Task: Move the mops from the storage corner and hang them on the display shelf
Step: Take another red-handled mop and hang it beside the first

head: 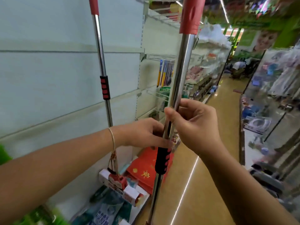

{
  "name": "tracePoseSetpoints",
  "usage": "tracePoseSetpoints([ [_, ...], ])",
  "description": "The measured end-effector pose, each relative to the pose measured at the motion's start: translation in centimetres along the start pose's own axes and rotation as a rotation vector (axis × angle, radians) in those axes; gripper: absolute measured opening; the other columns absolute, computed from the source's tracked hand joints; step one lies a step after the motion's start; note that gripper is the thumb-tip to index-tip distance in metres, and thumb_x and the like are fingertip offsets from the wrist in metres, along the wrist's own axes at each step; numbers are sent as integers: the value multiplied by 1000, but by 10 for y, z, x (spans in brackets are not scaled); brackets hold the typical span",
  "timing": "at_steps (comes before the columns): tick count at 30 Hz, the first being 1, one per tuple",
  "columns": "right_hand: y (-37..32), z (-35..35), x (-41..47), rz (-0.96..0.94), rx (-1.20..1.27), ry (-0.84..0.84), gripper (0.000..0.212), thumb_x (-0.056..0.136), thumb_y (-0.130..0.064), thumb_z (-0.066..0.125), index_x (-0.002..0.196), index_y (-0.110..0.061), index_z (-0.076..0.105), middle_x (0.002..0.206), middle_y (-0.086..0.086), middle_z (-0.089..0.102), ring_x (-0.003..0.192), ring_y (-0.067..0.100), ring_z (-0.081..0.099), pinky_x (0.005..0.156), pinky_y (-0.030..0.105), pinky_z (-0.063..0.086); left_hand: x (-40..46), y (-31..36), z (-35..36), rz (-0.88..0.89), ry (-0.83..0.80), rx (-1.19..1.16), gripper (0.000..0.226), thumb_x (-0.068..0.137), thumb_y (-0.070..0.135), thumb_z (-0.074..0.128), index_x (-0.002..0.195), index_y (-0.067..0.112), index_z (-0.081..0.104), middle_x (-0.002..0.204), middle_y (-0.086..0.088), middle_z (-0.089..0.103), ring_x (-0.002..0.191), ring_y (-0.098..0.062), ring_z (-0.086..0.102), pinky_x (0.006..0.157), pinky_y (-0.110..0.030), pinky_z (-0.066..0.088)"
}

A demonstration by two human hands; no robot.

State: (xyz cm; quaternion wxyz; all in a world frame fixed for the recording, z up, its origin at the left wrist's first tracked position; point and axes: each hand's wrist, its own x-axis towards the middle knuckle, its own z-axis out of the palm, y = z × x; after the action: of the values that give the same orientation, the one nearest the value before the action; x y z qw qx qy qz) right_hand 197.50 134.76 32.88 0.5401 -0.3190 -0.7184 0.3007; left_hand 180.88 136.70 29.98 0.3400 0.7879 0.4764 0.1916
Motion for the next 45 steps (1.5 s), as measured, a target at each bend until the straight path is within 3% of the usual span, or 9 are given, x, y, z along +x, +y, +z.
tracePoseSetpoints([
  [7,27,26,64,-3,117,-122,3,86,-12,75,89,-13,74,71,6,75,62,16,69,56,28,55,3,-26,-30,-65,300,-65,42,88,50,64,99,10,71,94,-12,72,90,-25,68,93,-48,52],
  [14,55,46,126,20,230,-261,3,87,-14,75,89,-13,72,66,0,74,55,5,68,50,15,49,31,-47,-49,-111,664,-128,31,90,34,68,87,4,71,71,-1,69,67,-13,65,66,-22,49],
  [18,73,58,168,-16,142,-407,11,88,-26,73,86,-16,72,70,2,76,64,18,73,59,33,60,49,-57,-64,-167,876,-87,52,73,56,67,81,5,68,74,-19,64,72,-36,61,68,-45,50],
  [23,63,71,235,-93,235,-460,8,89,-34,71,86,-29,66,70,-5,74,51,10,62,48,13,46,65,-69,-91,-425,974,-65,34,82,36,75,89,2,73,87,-17,73,84,-32,69,81,-43,54],
  [27,39,81,285,-174,389,-512,21,91,-30,70,98,-10,70,83,25,67,66,24,57,61,28,57,69,-72,-98,-544,1021,-97,13,84,23,76,82,11,75,78,-2,72,73,-14,66,66,-22,49],
  [31,30,96,302,-234,425,-544,35,90,-27,71,98,7,69,84,32,64,63,21,57,67,44,58,63,-74,-105,-630,995,-95,19,82,26,78,78,9,73,73,-2,66,69,-16,59,68,-24,47],
  [35,27,110,309,-253,419,-541,36,89,-26,72,93,10,68,84,34,64,59,21,55,59,35,54,53,-49,-138,-504,1139,-122,18,80,26,80,91,12,78,94,-9,77,93,-23,72,92,-36,56],
  [39,22,119,319,-248,402,-541,34,88,-26,73,91,8,69,79,31,65,57,20,54,60,40,55,56,-15,-183,-334,1295,-198,13,85,23,75,85,11,76,91,-13,75,84,-21,69,83,-36,57],
  [45,18,112,341,-266,368,-487,35,91,-35,68,87,-1,70,65,13,61,44,10,51,49,22,47,82,-8,-204,-265,1344,-100,4,88,11,71,88,7,73,81,-5,74,78,-19,70,78,-33,55],
])
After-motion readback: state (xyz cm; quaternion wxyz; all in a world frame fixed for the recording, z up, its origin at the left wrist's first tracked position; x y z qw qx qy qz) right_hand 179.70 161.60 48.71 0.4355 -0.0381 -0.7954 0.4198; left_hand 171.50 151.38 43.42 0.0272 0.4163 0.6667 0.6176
